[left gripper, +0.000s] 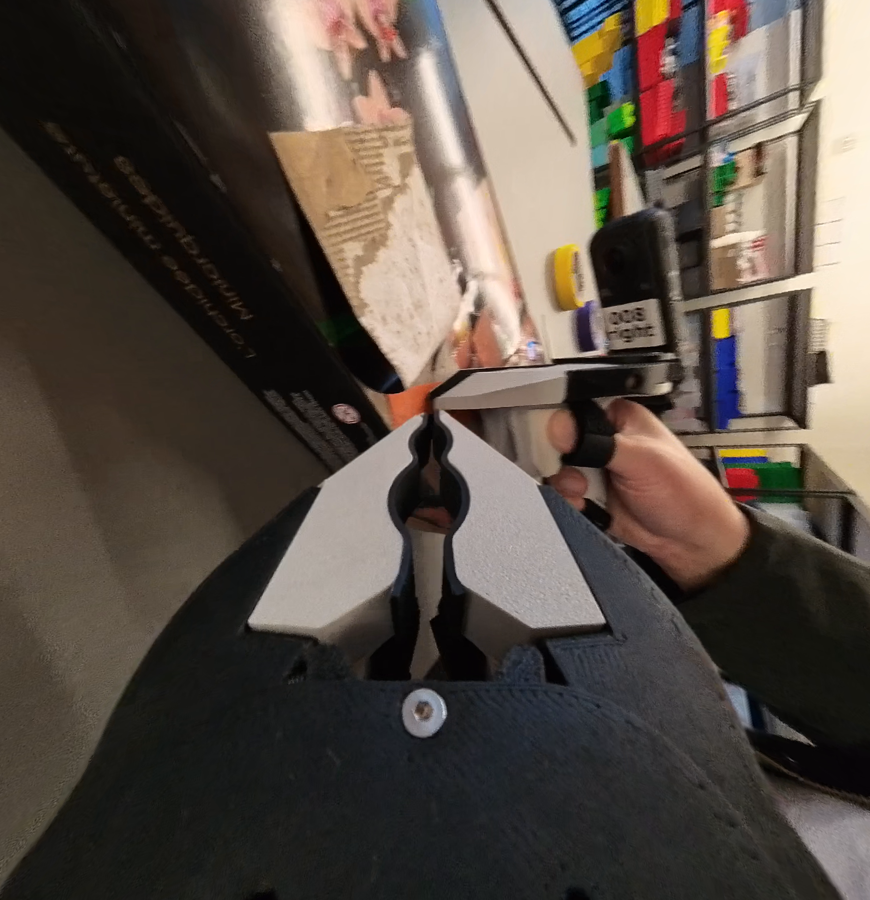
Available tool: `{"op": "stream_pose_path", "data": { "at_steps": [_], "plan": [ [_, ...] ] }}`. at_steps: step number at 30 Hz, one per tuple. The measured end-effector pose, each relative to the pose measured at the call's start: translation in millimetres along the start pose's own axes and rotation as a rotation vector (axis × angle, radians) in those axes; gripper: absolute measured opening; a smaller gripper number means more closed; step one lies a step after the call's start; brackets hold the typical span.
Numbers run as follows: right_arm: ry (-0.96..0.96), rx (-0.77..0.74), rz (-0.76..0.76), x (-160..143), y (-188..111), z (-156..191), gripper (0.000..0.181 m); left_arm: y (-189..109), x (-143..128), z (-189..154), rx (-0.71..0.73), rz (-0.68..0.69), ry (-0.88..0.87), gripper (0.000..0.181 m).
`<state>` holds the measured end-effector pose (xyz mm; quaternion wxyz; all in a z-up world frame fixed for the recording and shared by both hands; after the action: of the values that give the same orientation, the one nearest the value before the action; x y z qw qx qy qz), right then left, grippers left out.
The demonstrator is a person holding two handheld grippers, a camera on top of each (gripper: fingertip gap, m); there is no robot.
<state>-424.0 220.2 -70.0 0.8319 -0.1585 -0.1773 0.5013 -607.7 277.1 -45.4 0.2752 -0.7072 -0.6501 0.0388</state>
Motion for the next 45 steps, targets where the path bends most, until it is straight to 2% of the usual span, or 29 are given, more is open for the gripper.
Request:
{"op": "stream_pose_path", "data": {
  "at_steps": [2,7,10,14,21,27,30,35,39,42,45],
  "plan": [
    [0.002,0.005,0.0,-0.1,-0.2,-0.4,0.0,5.2,-2.3,-8.4,-0.074,0.024,0.005,0.0],
    [-0.004,0.015,-0.002,-1.1,-0.8,-0.8,0.005,18.5,-13.9,3.4,-0.015,-0.017,-0.038,0.0],
    [-0.013,0.025,-0.006,-2.5,-1.7,-0.7,0.0,17.1,-15.9,7.0,-0.047,-0.044,-0.06,0.0],
    [0.011,0.02,0.035,-9.9,-3.4,-0.6,0.002,17.5,-15.7,3.3,-0.005,-0.026,0.033,0.0],
    [0.02,0.007,0.073,-15.7,-3.1,0.2,0.0,15.4,-15.2,6.7,-0.036,-0.019,-0.042,0.0],
    [0.025,0.012,0.074,-16.5,-1.6,0.4,0.0,-0.7,-17.8,16.7,-0.021,-0.036,-0.111,0.0],
    [0.055,0.025,0.072,-18.5,-0.6,-1.1,0.0,-4.1,-21.0,13.6,-0.142,-0.041,-0.136,0.0],
    [0.154,0.041,0.033,-9.4,-0.9,-1.2,0.0,4.9,-30.0,15.8,-0.088,-0.017,-0.145,0.0],
    [0.135,0.005,0.052,-7.2,0.5,0.5,0.0,6.9,-30.0,15.2,-0.171,-0.045,-0.193,0.0],
    [0.144,0.015,0.051,-7.3,0.3,-2.8,0.0,5.8,-27.9,15.3,-0.147,-0.061,-0.15,0.0],
    [0.138,0.026,0.054,-7.4,-0.3,-3.8,0.0,10.6,-25.9,22.6,-0.19,-0.094,-0.246,0.0]
  ]
}}
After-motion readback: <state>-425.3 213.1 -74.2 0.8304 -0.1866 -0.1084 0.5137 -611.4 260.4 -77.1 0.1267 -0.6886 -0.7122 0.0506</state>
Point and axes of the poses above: each gripper's, where its closed fingertips meet, y out along the fingers, x out of its top, z = x × y across the jaws, the point moved 10 cm from there along -y, back along the fingers, and after that the axes turned 2 degrees about -y, right-handed, at the moved point
